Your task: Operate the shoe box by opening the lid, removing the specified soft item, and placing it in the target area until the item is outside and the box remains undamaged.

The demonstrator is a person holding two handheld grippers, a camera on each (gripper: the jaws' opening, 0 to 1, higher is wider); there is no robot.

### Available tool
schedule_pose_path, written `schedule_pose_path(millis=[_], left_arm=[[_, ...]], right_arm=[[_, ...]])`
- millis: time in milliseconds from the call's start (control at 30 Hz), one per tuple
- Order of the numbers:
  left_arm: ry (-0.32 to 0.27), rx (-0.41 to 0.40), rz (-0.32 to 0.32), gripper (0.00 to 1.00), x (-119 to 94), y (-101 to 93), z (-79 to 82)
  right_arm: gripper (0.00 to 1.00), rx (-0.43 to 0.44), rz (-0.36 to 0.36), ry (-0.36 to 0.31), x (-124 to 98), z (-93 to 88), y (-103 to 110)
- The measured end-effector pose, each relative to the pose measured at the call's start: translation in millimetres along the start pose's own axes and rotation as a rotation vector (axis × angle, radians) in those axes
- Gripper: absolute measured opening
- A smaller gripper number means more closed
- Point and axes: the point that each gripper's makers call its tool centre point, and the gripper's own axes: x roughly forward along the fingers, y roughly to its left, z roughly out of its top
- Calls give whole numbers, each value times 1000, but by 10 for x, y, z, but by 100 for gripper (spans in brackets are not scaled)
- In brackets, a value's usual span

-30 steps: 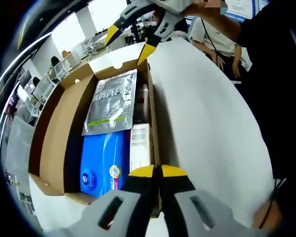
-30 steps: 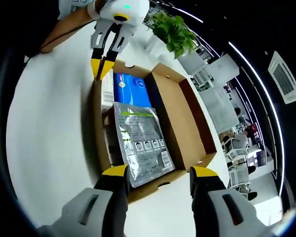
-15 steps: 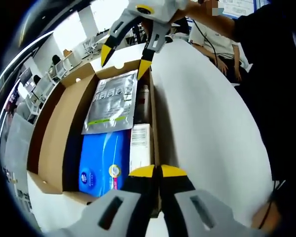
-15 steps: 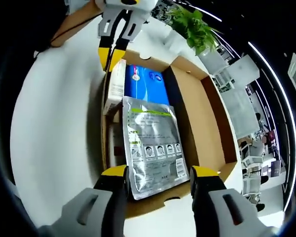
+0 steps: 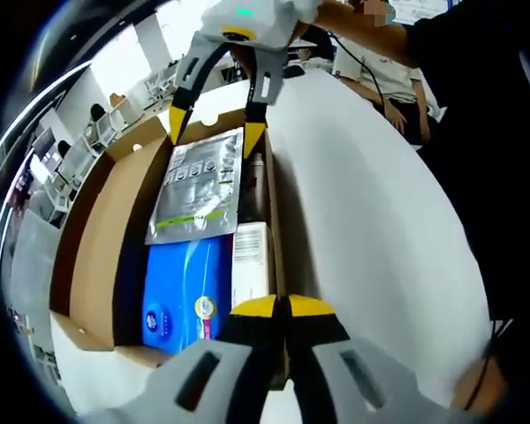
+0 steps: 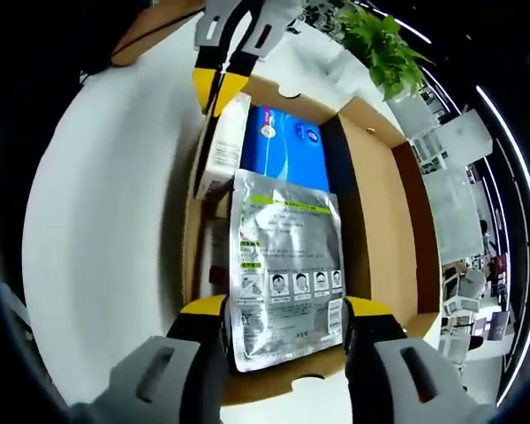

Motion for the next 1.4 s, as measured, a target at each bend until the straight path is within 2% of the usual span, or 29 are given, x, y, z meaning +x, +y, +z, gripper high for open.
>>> schedule_pose_path(millis=[167,267,333,367,533,667,733,767,833,1000,1067,1200,1233,1400], left_arm=[[-2,-10,-1,2,0,-3,1],[6,-9,3,2,1,-8,3],[12,-5,3,2,4,-13,3],[11,-4,4,2,2,-10,1],[1,3,-1,2,4,-2,3],[-12,-1,-9,2,2,5,-1],[-14,-7,-11,2,3,6,1],[-16,-20,-12,2,5,7,2],[-12,-18,-9,2,8,8,2],[-16,-23,-12,2,9,14,1],[-15,-22,-13,2,12,11,3],[-5,-39,-8,2,15,19,4],[-3,-37,-7,2,16,20,3],[7,-17,-19,2,19,18,4]], right_arm=[[55,2,-98,-6,-121,39,-52],[53,61,-154,-34,-114,39,-66],[49,109,-182,-45,-95,10,-40],[49,116,-220,-51,-123,4,-81],[51,103,-327,-65,-199,25,-131],[52,136,-384,-80,-238,16,-155],[53,144,-385,-80,-239,10,-153],[54,144,-443,-84,-279,13,-197],[56,121,-502,-83,-293,22,-244],[53,1,-659,-58,-386,81,-276],[51,-8,-686,-52,-411,98,-234],[54,22,-677,-47,-422,81,-277],[55,54,-672,-57,-430,63,-296],[53,84,-658,-68,-393,26,-286]])
